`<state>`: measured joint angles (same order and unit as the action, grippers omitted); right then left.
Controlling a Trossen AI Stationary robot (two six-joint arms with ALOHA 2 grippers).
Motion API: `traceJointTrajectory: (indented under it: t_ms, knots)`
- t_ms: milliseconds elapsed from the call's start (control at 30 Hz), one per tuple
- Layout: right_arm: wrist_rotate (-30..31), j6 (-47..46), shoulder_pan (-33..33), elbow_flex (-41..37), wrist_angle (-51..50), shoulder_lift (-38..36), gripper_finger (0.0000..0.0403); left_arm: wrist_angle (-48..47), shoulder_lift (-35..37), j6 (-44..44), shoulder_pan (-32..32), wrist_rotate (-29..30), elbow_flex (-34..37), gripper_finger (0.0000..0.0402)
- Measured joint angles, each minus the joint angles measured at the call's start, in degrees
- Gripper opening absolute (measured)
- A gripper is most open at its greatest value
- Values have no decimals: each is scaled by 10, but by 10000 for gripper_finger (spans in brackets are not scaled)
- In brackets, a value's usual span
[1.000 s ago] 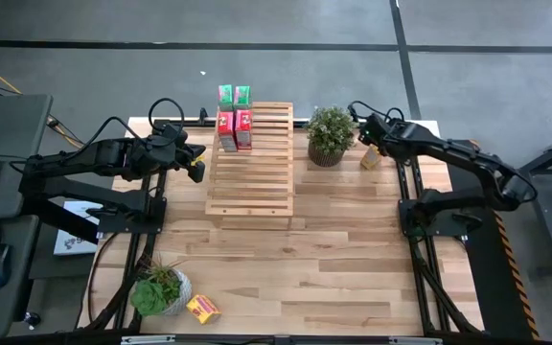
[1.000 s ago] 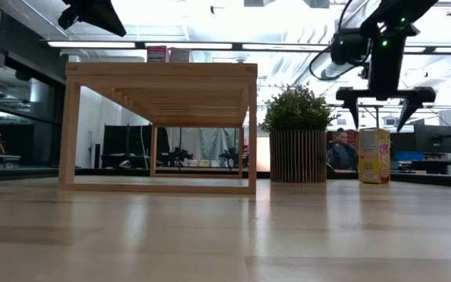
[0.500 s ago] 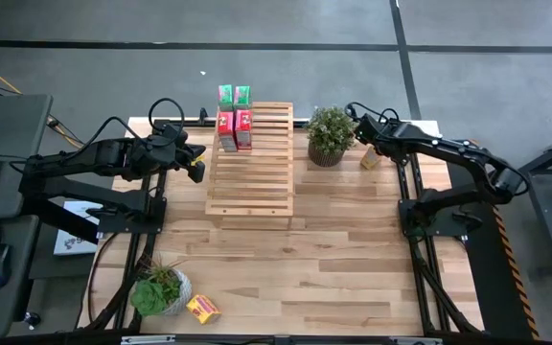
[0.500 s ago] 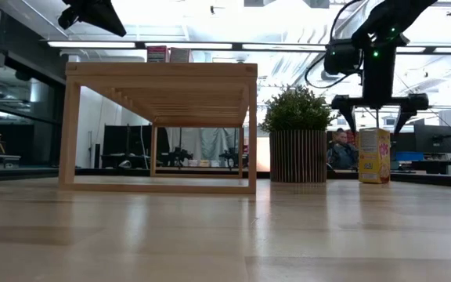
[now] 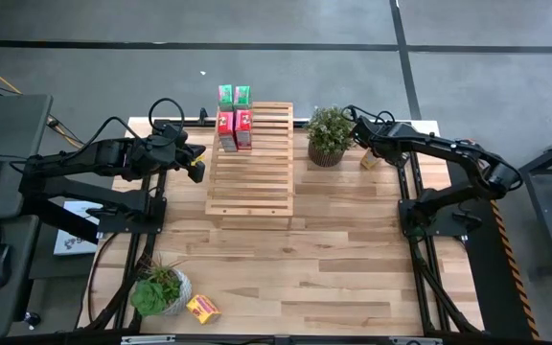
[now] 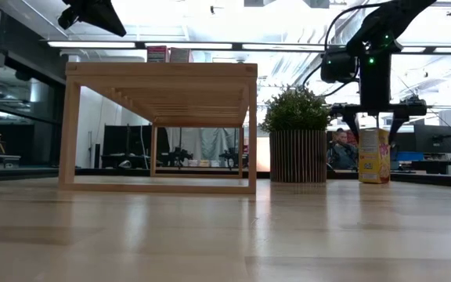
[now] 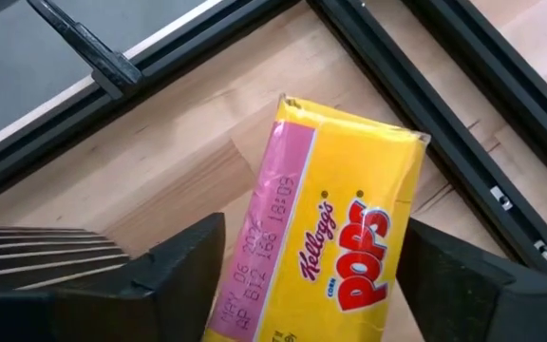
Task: Stack cereal on shelf
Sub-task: Put the top yellow cereal box on the shelf
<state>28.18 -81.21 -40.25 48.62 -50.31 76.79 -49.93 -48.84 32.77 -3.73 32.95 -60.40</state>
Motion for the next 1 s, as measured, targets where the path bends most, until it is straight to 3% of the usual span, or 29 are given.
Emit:
traceJointTrajectory:
  t_ms: [333, 600, 733, 867, 1000]
  knots:
    - [-13, 3, 0, 0, -14, 0, 209, 0, 0, 0, 0, 0, 0, 0]
    - [-3, 64, 2, 17, -43, -35, 164, 0, 0, 0, 0, 0, 0, 0]
    - [62, 137, 1, 82, -80, -82, 158, 0, 0, 0, 0, 1, 0, 0]
    - [133, 252, 2, 196, -71, -130, 158, 0, 0, 0, 0, 6, 0, 0]
    - [108, 398, 1, 312, 30, -153, 158, 0, 0, 0, 0, 6, 0, 0]
